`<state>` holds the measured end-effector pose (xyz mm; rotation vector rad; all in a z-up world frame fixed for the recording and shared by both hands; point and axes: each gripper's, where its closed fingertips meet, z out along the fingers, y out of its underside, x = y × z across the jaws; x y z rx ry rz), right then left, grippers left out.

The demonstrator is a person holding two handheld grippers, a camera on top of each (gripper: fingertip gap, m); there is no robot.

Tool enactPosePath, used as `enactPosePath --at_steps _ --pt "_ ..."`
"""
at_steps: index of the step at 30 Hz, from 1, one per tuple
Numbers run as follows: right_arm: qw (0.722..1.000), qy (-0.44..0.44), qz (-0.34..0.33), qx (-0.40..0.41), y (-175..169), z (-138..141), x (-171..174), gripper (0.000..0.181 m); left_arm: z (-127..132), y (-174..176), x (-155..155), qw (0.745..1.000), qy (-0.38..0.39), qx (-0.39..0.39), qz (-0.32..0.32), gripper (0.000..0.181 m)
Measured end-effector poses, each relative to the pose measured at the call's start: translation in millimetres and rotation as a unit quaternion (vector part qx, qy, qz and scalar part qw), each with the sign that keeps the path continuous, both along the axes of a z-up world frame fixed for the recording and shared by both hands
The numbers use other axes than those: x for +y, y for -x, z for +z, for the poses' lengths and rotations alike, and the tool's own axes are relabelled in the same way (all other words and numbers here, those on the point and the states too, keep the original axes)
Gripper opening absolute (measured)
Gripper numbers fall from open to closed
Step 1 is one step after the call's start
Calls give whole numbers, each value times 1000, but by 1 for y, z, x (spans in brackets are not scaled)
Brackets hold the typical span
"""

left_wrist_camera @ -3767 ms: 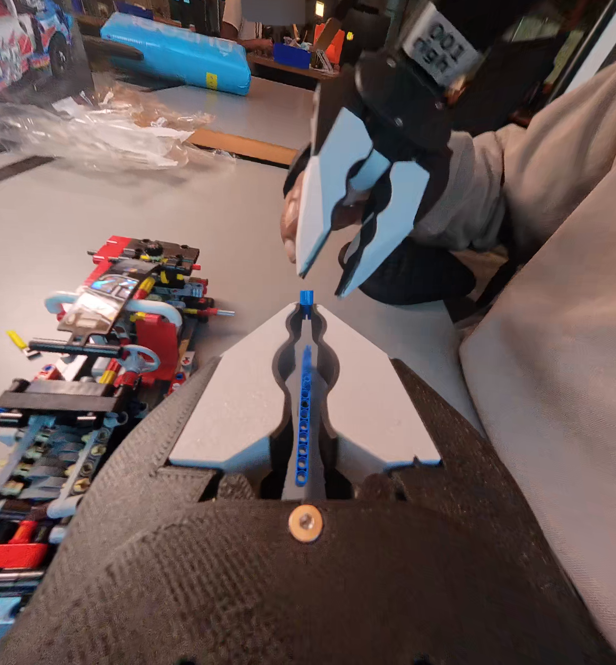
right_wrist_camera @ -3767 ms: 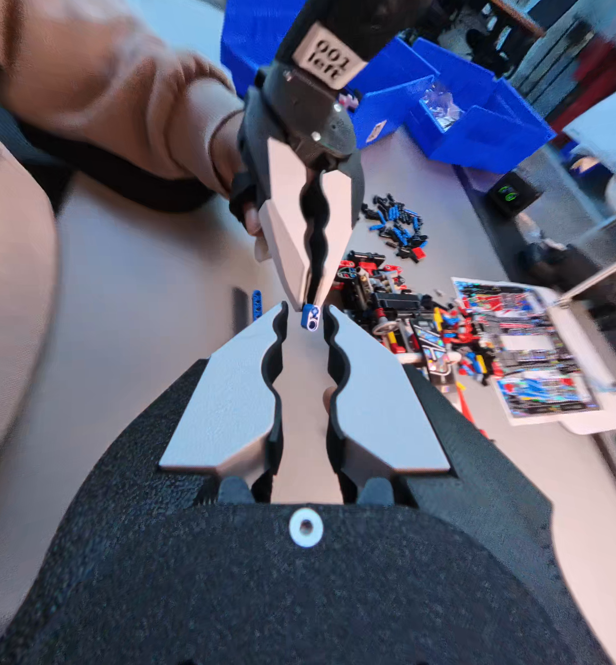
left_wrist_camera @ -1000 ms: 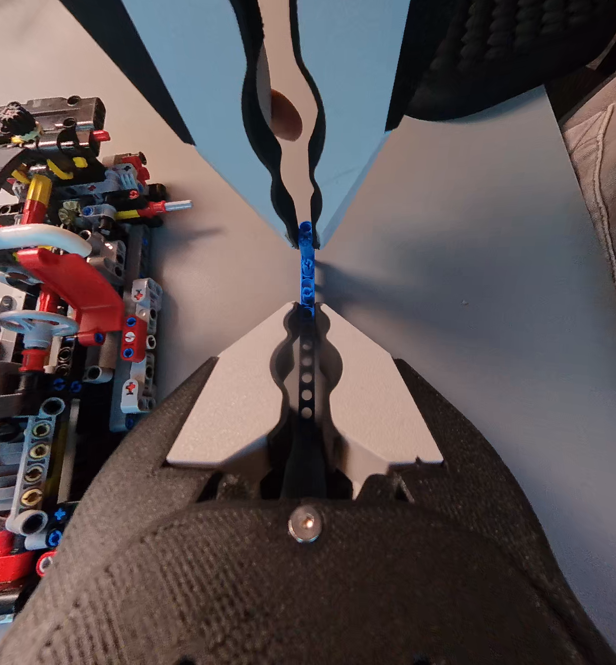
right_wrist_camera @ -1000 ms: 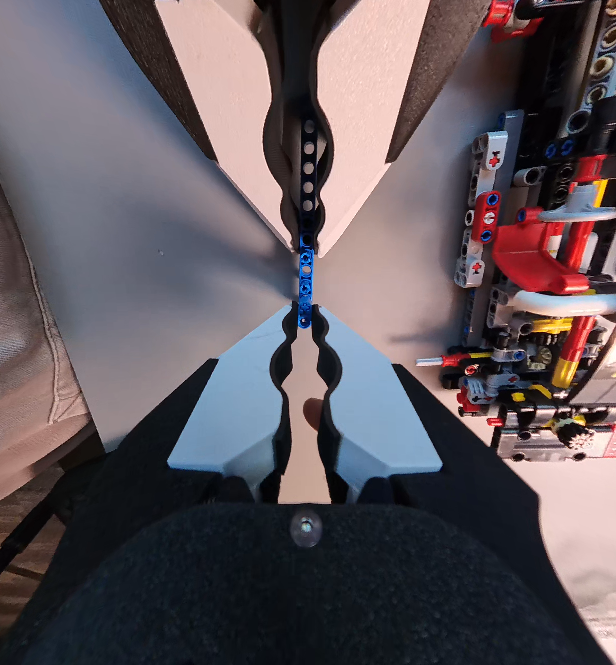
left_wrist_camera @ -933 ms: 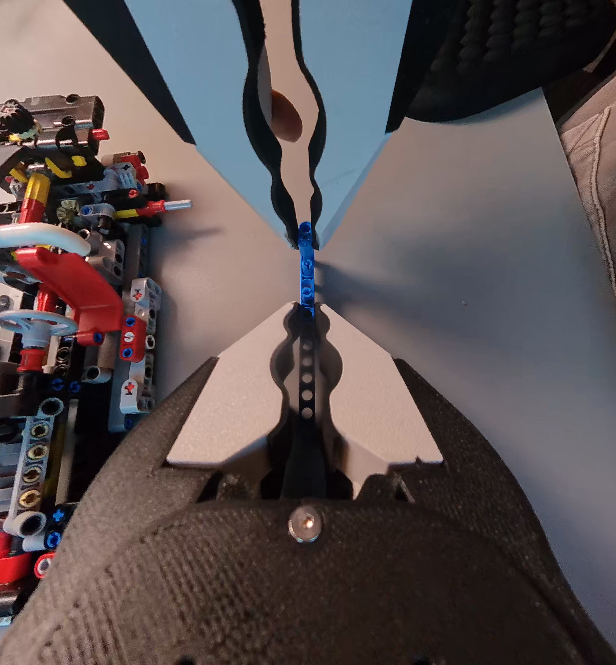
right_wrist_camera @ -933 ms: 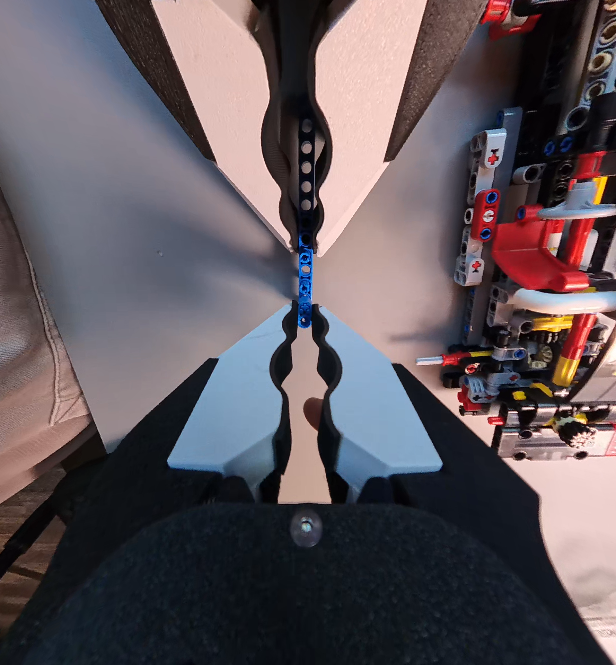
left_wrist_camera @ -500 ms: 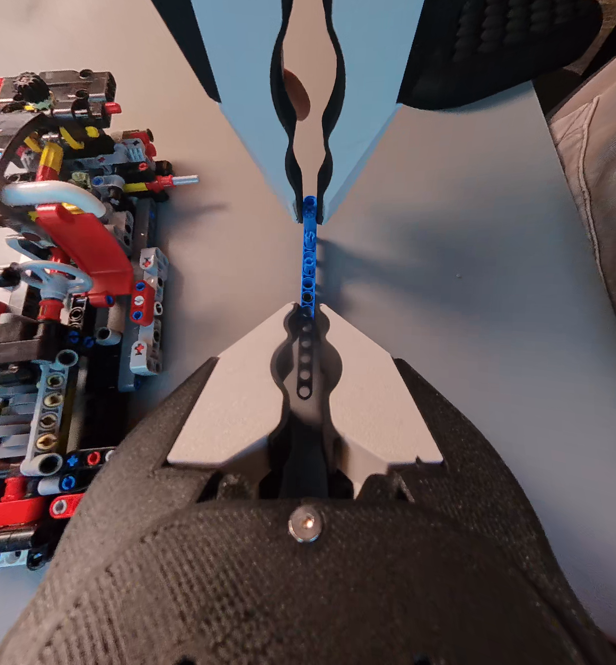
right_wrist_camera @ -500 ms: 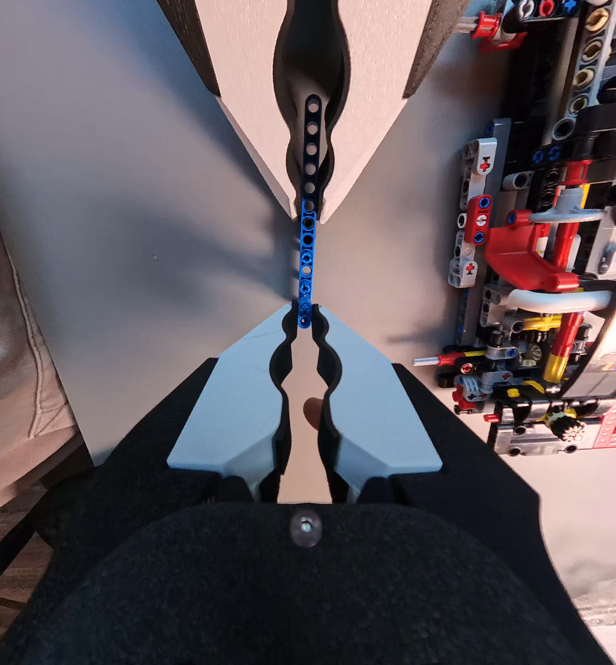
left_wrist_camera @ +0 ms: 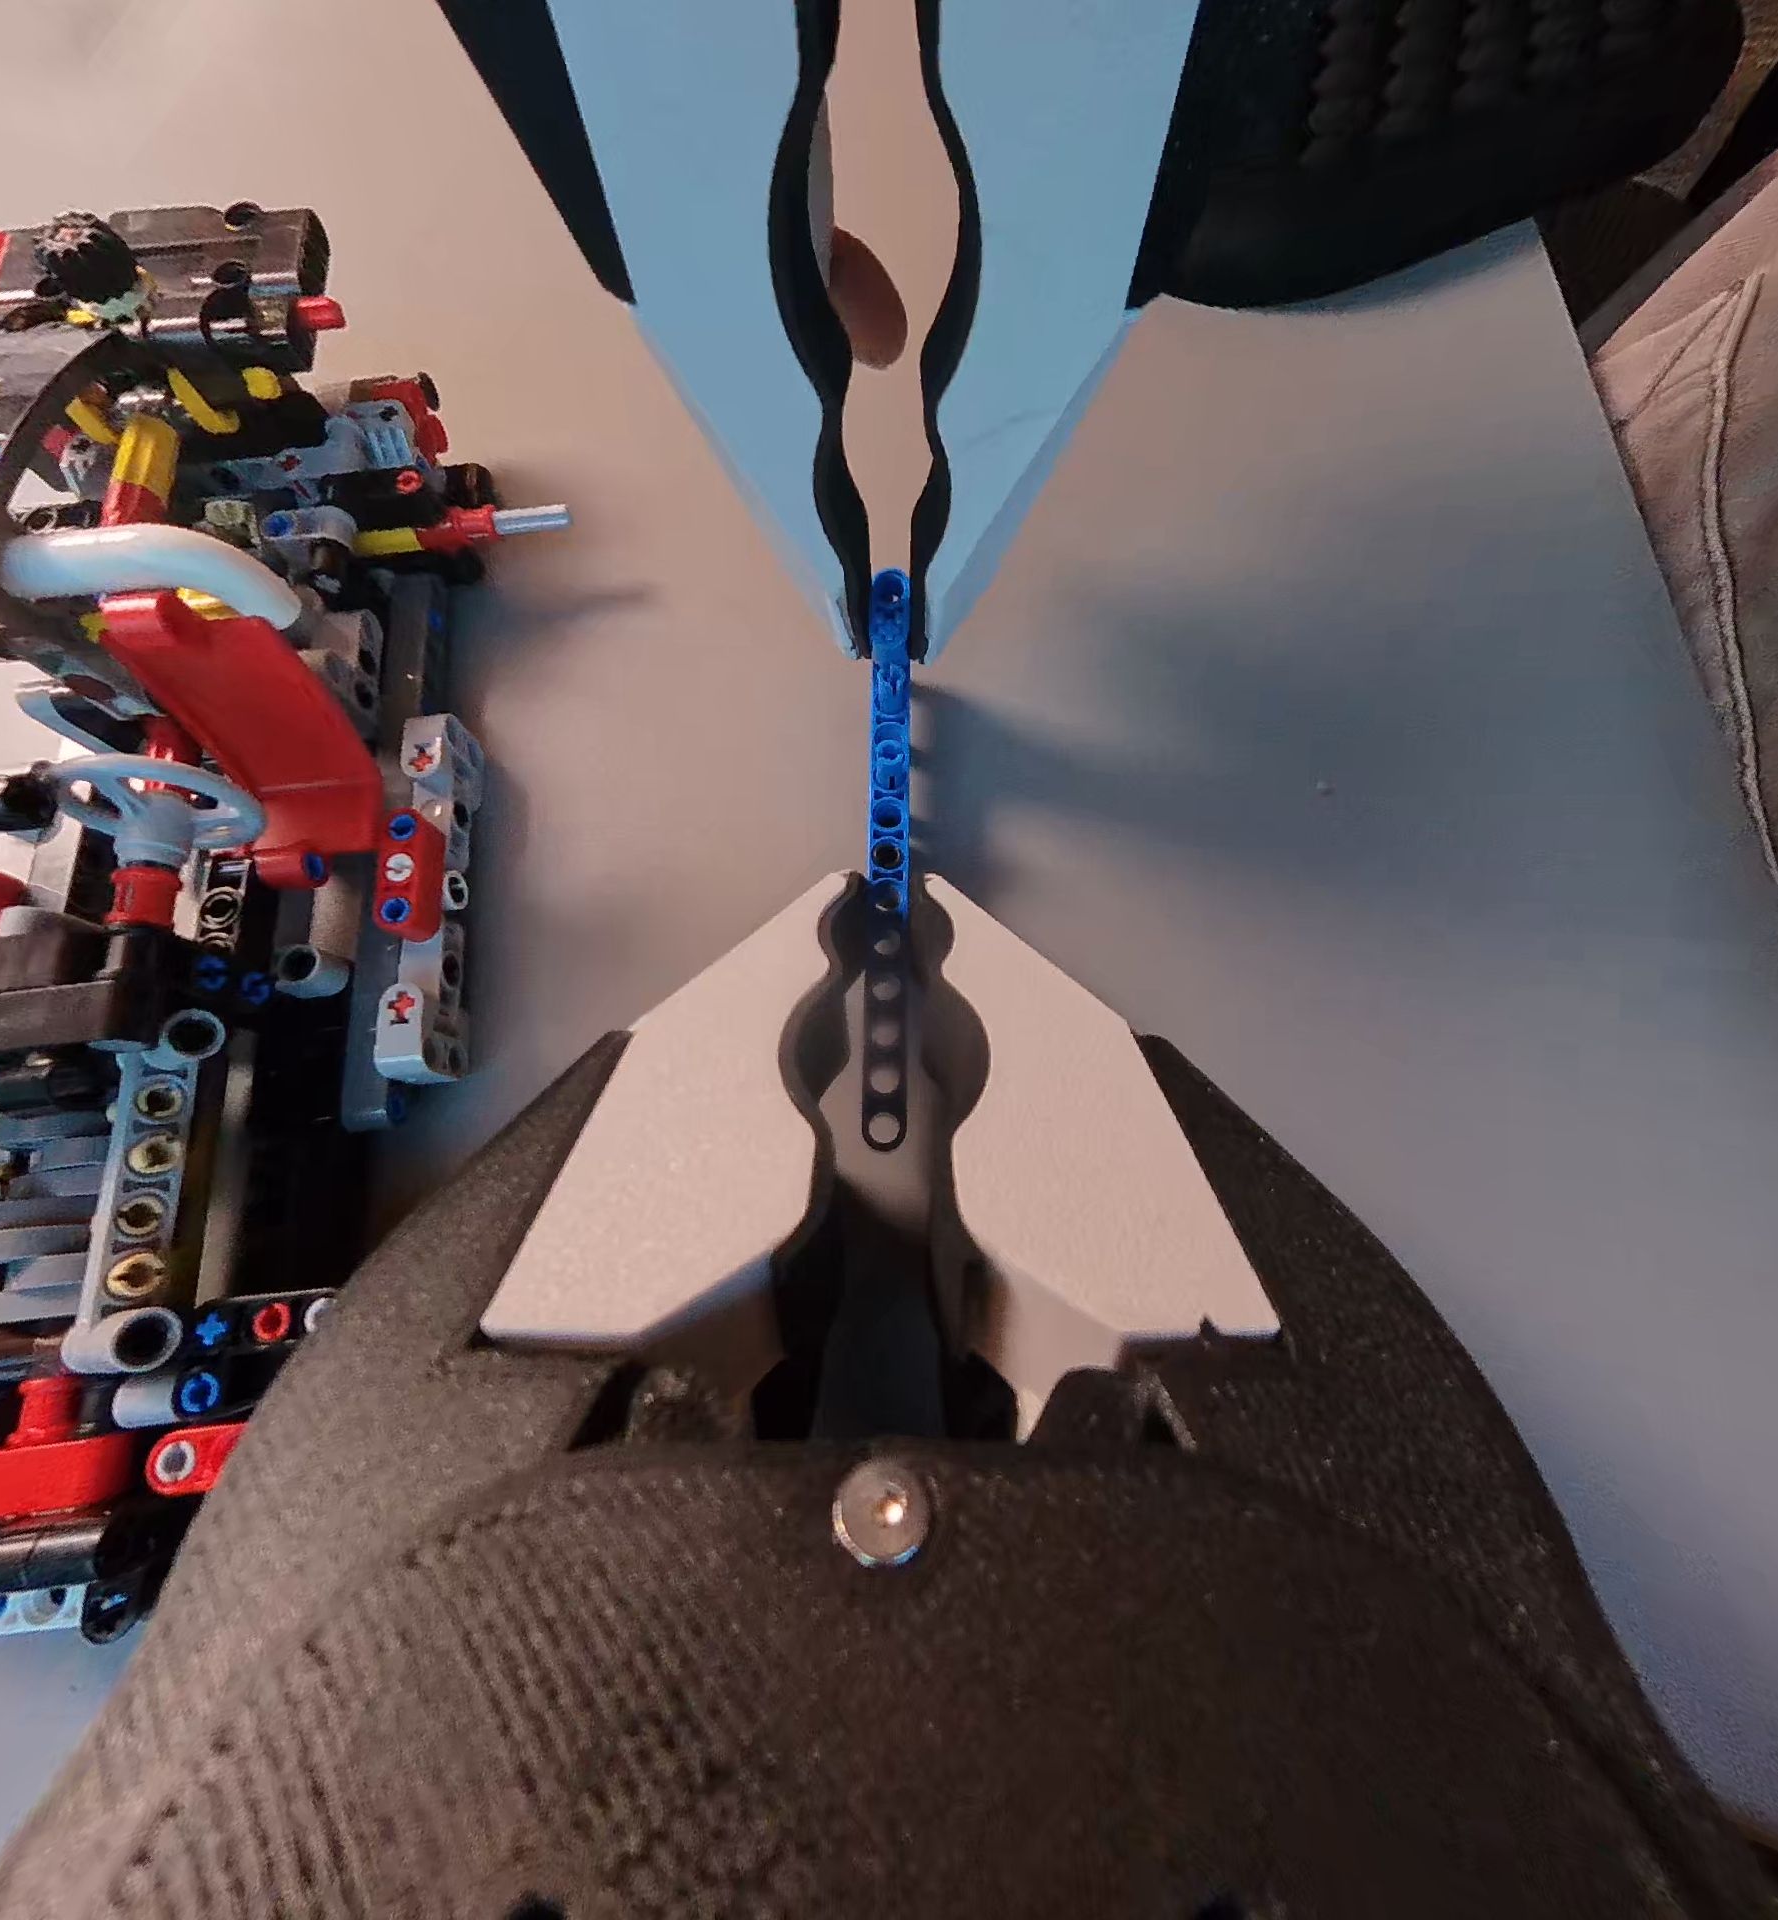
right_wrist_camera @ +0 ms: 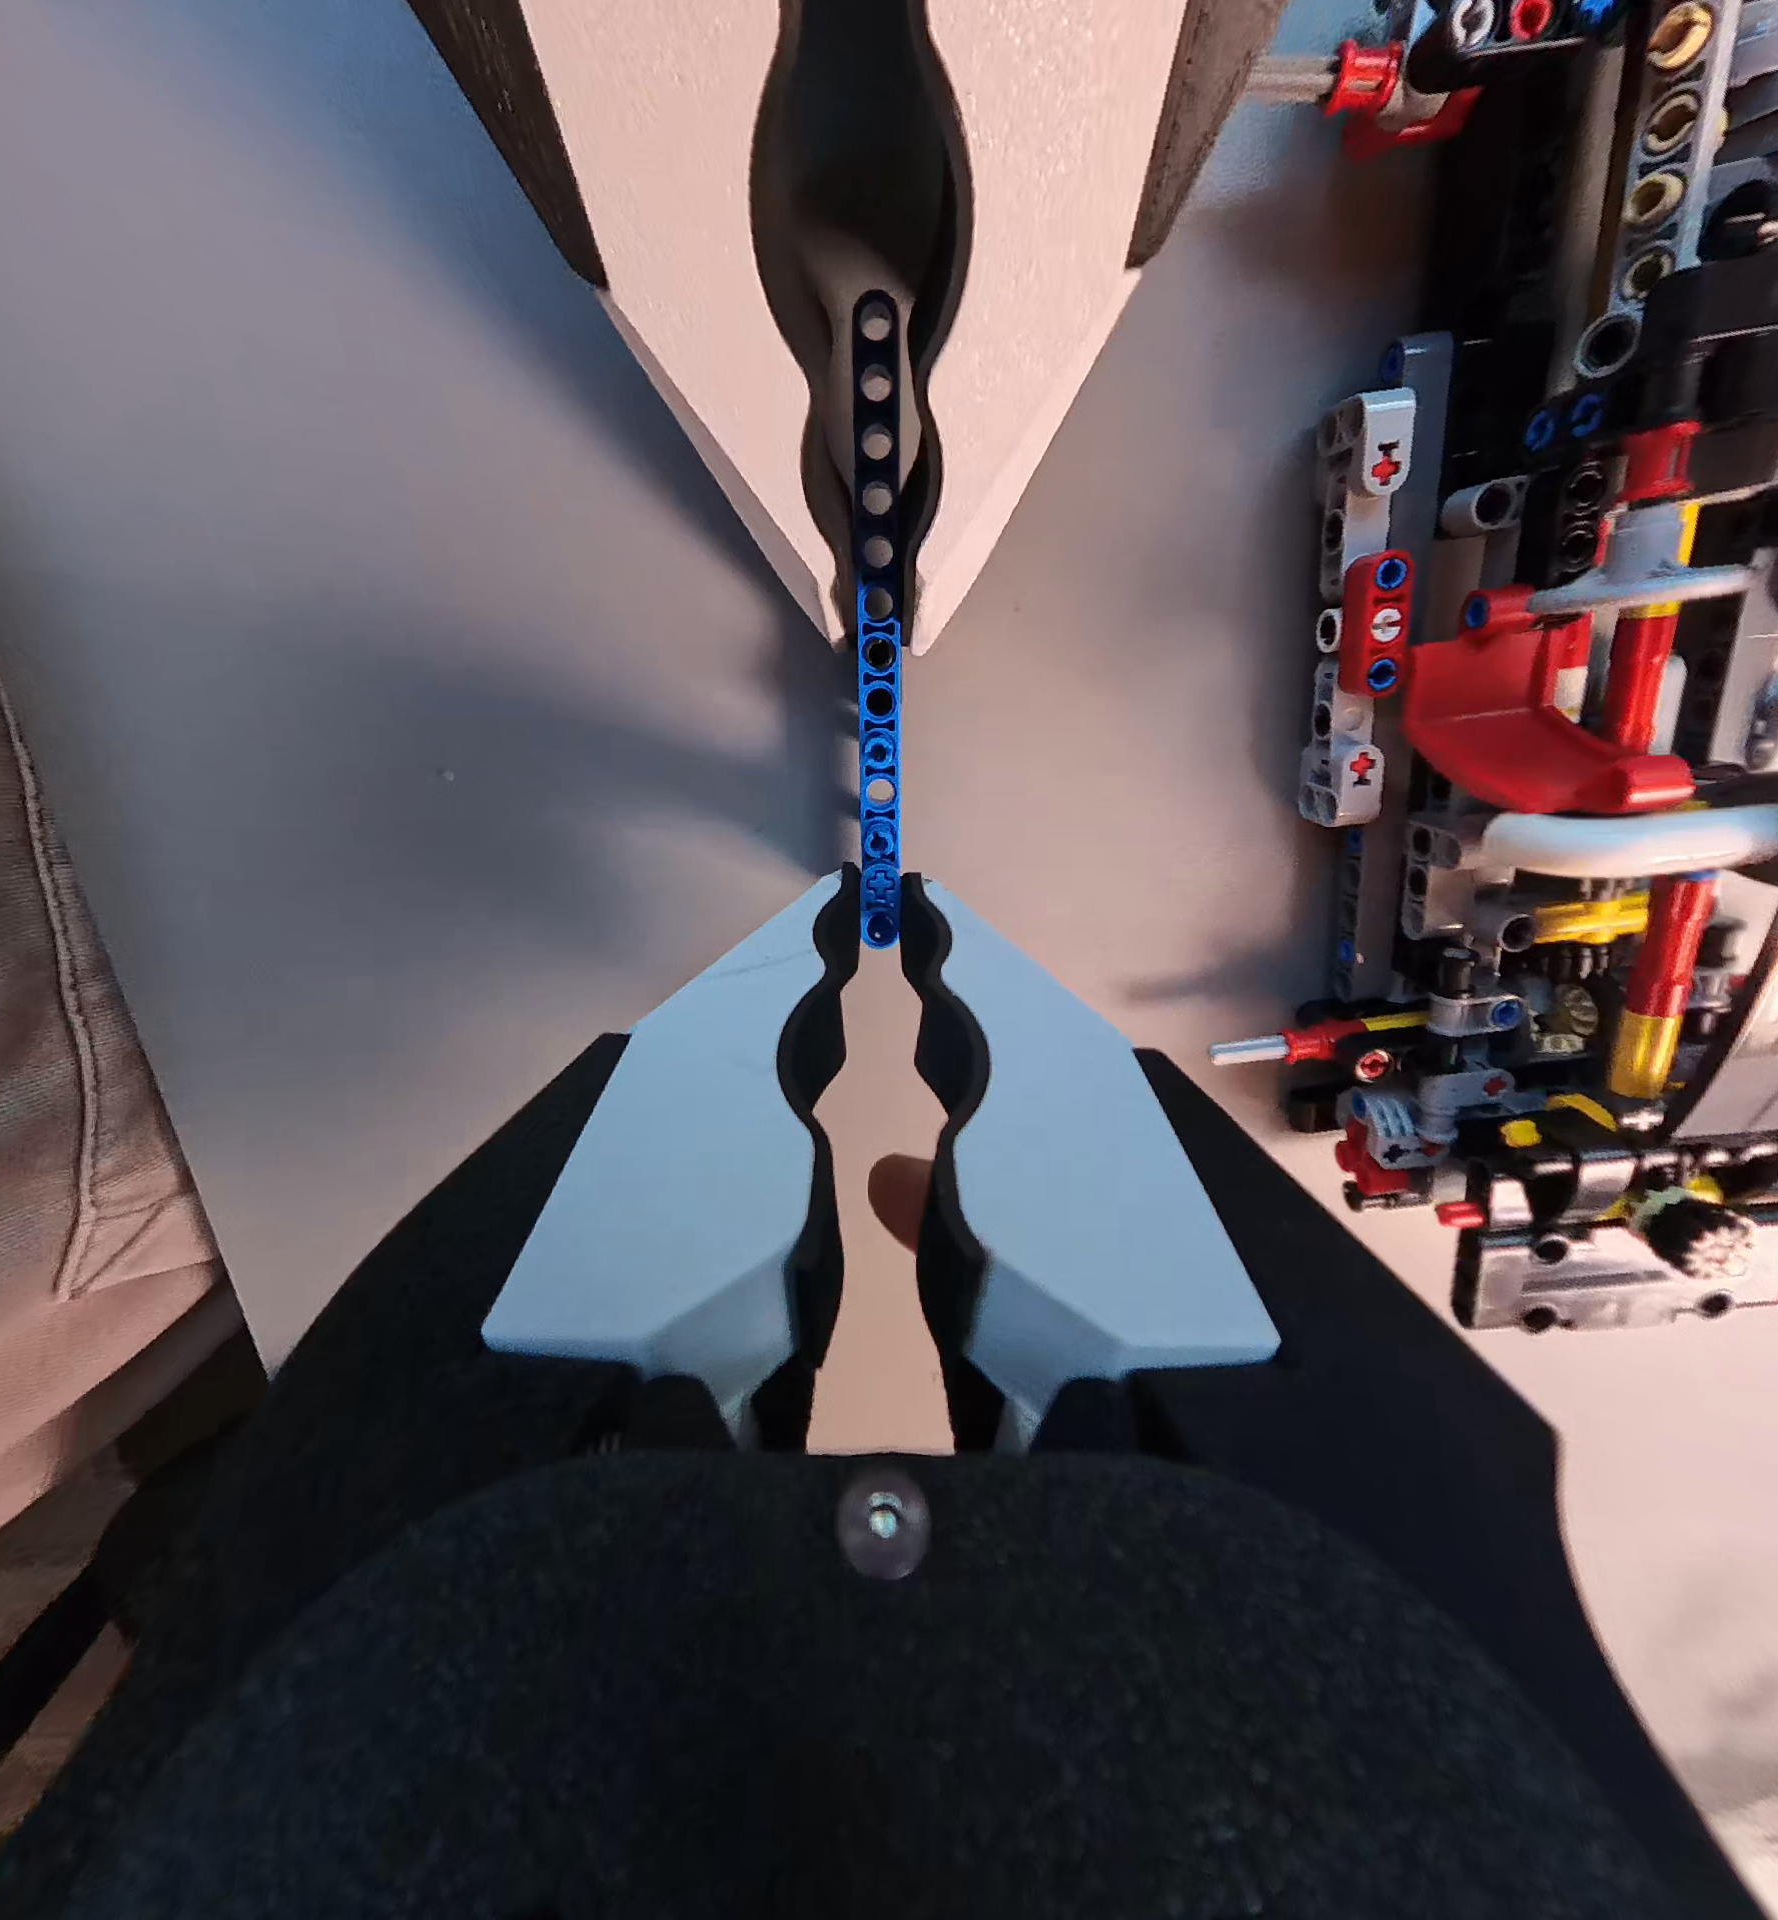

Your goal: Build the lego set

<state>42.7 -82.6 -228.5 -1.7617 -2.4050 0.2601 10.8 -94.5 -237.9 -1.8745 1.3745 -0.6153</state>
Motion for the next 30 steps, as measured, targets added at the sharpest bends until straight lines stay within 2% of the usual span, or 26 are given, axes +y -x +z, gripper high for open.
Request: enactPosePath --at_steps 15,17,20,23,27,30 --pt "997 33 6 72 1 0 -1 5 0 0 0 1000 -9 4 0 6" --pt "997 28 7 74 0 0 -1 25 0 0 0 1000 -10 5 0 6" --pt "995 34 2 93 4 12 0 32 0 0 0 1000 -10 5 -1 6" --pt "996 19 16 82 3 16 -1 26 0 0 0 1000 -10 5 -1 6" --pt "998 -3 27 53 2 12 -1 6 0 0 0 1000 -12 6 0 6" --pt "999 -5 28 38 0 10 -1 5 0 0 0 1000 -12 5 0 6"
